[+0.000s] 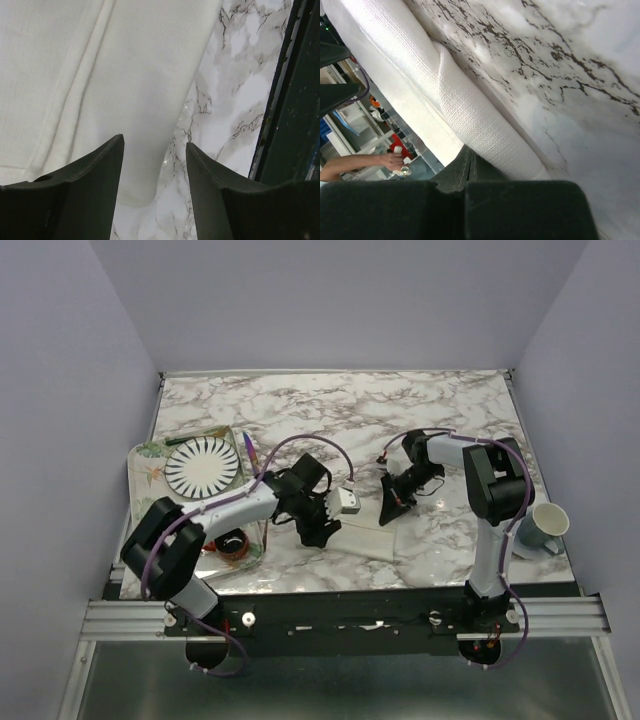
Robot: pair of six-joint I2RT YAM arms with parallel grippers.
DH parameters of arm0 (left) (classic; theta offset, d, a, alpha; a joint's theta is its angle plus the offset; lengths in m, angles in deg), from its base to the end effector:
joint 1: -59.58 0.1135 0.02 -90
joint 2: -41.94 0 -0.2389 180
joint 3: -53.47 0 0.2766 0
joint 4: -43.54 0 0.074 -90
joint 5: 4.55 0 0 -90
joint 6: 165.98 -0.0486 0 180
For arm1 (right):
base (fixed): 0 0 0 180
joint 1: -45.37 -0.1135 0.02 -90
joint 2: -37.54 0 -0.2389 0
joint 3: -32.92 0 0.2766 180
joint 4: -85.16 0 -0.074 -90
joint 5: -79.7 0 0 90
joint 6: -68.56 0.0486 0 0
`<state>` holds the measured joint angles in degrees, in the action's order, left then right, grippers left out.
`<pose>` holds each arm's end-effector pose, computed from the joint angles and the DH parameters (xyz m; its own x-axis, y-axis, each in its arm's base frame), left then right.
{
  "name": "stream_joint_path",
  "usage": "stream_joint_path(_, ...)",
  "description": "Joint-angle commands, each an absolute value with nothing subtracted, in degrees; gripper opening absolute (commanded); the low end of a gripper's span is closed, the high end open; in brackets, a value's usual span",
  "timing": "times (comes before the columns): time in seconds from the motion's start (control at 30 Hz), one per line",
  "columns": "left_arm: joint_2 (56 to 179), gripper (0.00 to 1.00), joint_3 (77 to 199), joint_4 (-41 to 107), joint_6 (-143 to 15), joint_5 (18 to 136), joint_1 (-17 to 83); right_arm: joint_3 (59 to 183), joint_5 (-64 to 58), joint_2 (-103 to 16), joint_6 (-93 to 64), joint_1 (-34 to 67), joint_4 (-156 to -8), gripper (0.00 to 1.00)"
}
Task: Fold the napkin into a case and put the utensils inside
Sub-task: Fold the 2/3-rectangle-folded napkin at the center of the board.
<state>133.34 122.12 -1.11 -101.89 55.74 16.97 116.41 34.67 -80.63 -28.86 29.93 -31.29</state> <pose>0.2233 -0.2381 0.1381 -0.2930 0.7852 -0.5456 0.9519 0.1859 -0.2436 0.3231 0.1249 0.0595 -0.9343 -0.3528 0.0516 -0.2133 0.6689 0.7121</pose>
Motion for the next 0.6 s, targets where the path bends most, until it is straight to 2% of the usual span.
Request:
stream_joint_path(0.0, 124.92, 0.64, 112.27, 12.97, -107.42, 73.03, 11.70, 116.29, 25.91, -82.70, -32.08, 29.46, -33.27, 0.01)
stream_joint_path(0.17, 120.43, 0.61, 104.24, 22.91, -112.18, 81.83, 5.01, 116.38, 26.09, -82.79, -31.99, 29.46, -33.09, 0.01)
stream_joint_path(0.4, 123.68, 0.58, 99.67, 29.68, -119.39, 88.61, 0.34, 116.38, 26.17, -82.79, -31.72, 29.46, -33.18, 0.01)
stream_joint_path(0.53, 126.14, 0.46, 99.48, 30.30, -122.11, 88.00, -0.72, 116.46, 26.09, -82.96, -31.37, 29.46, -33.27, 0.01)
stream_joint_path(0.57, 126.75, 0.36, 99.75, 29.87, -122.47, 87.48, -0.72, 116.55, 26.17, -82.96, -31.37, 29.46, -33.27, 0.01)
